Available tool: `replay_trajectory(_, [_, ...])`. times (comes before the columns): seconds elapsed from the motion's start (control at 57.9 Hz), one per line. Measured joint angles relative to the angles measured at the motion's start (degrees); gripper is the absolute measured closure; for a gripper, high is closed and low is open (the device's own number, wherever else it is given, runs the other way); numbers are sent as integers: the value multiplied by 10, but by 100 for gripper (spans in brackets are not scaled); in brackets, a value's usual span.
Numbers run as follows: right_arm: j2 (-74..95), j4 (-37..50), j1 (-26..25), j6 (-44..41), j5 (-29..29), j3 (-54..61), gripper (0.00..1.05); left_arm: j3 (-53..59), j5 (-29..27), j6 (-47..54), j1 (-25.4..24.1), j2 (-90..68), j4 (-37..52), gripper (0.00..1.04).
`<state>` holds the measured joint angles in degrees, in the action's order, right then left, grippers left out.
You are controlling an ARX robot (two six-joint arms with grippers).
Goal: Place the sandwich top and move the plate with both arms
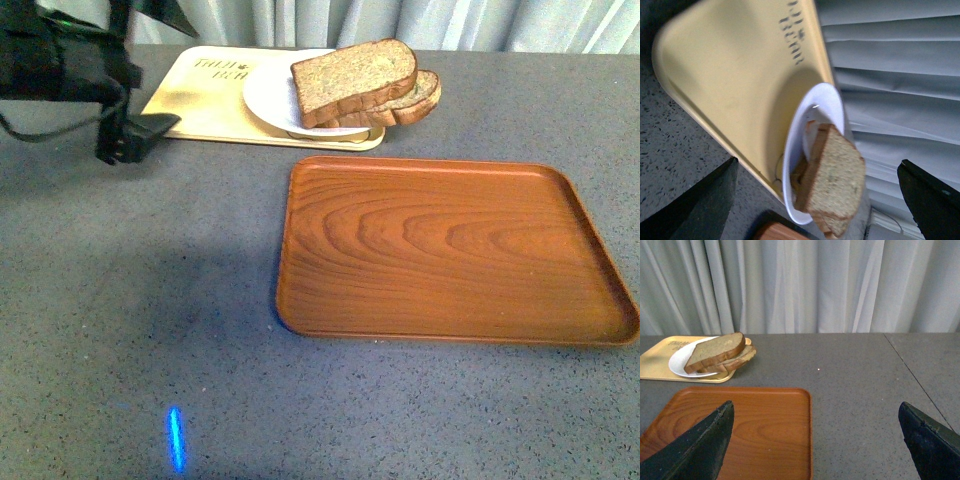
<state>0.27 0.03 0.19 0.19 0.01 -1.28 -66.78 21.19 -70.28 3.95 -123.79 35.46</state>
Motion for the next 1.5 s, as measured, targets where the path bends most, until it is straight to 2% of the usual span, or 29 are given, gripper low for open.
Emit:
replay_trajectory(0.035, [0,0,0,0,0,0,9,27,0,8,-4,29,15,9])
replay_trajectory(0.069, [0,0,0,0,0,0,9,60,-38,44,-3,56,54,12])
replay_trajectory(0.121, [0,0,0,0,-1,0,9,127,-140,150,2,104,156,21])
replay_trajectory(0.138, [0,0,0,0,-1,0,9,141,-148,175,3,115,175,23])
replay_trajectory(0.173, [0,0,0,0,-1,0,9,202,-211,289,4,161,240,30])
replay_trajectory(0.207, [0,0,0,0,-1,0,9,249,-239,351,5,198,277,35])
replay_trajectory(0.259, [0,0,0,0,0,0,9,327,-251,473,5,262,314,44])
replay_trajectory(0.362, [0,0,0,0,0,0,9,465,-257,605,5,379,316,62])
replay_trajectory(0.535, [0,0,0,0,0,0,9,554,-250,676,-3,467,291,91])
replay_trajectory(0.604, [0,0,0,0,0,0,9,570,-216,686,-24,501,277,103])
replay_trajectory(0.673, [0,0,0,0,0,0,9,592,-214,691,-36,548,253,103])
replay_trajectory(1.07, [0,0,0,0,0,0,9,643,-212,696,-38,719,131,103])
replay_trajectory(1.087, [0,0,0,0,0,0,9,656,-212,696,-38,806,59,103])
replay_trajectory(1.502, [0,0,0,0,0,0,9,659,-212,697,-38,961,-81,103])
